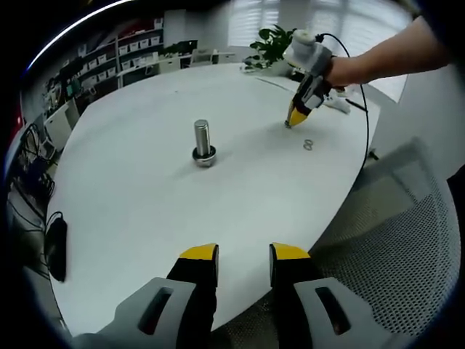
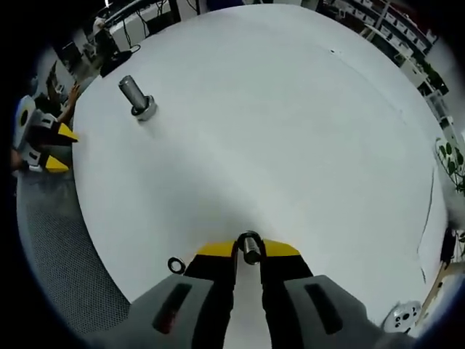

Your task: Place the washer onto the threaded stud by aligning its center hole with the stud, sliding it down to the base, and recovering from edge contact or off-axis alignment until the washer reaches the visible bottom stop.

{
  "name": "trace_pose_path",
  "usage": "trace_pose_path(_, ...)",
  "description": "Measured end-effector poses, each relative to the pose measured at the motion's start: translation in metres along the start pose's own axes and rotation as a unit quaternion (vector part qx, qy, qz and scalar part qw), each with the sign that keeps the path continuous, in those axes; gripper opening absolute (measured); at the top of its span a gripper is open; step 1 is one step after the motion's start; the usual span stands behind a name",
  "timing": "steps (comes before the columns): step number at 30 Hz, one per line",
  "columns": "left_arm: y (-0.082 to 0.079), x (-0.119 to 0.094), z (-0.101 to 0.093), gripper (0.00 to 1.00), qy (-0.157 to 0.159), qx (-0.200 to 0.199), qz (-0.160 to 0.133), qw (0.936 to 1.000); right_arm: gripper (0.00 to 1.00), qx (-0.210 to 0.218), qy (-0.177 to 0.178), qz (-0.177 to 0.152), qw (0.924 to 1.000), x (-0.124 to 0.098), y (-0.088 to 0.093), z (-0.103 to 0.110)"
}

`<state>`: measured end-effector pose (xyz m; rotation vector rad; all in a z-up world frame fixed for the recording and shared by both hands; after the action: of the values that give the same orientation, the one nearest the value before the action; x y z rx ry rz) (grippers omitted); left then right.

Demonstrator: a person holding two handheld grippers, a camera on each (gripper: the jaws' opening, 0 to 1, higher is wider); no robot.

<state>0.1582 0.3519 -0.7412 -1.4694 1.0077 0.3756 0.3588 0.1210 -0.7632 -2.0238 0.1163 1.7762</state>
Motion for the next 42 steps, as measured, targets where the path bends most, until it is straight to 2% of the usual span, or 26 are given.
trace_pose_path(11,0.0,0.001,0.001,0.26,0.0,-0.001,0.0,1.0,0.17,-0.013,0.009,0.0,0.9999,0.0,0.003,-0.003)
trace_pose_path(21,0.0,0.001,0.001,0.26,-0.001,0.001,0.0,1.0,0.2,-0.011,0.017,-0.008,0.9998,-0.011,0.01,-0.005)
trace_pose_path(34,0.0,0.0,0.0,0.26,-0.001,0.004,0.001,1.0,0.21,-0.007,-0.001,0.001,1.0,-0.014,0.03,0.012)
trace_pose_path(42,0.001,0.001,0.001,0.26,-0.001,0.005,0.001,1.0,0.22,-0.013,-0.014,0.0,0.9998,-0.015,0.033,0.022)
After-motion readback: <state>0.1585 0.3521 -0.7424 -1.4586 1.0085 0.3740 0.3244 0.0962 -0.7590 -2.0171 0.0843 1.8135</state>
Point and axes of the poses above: the point that each gripper's makers call its tool centre point, and the gripper's own axes: x roughly forward along the fingers, z roughly to its left, y roughly out of its underside, the point moved 3 cm from there along -x, roughly backward along the fingers, and after that the axes turned 9 degrees about -x, right-handed, at the moved point
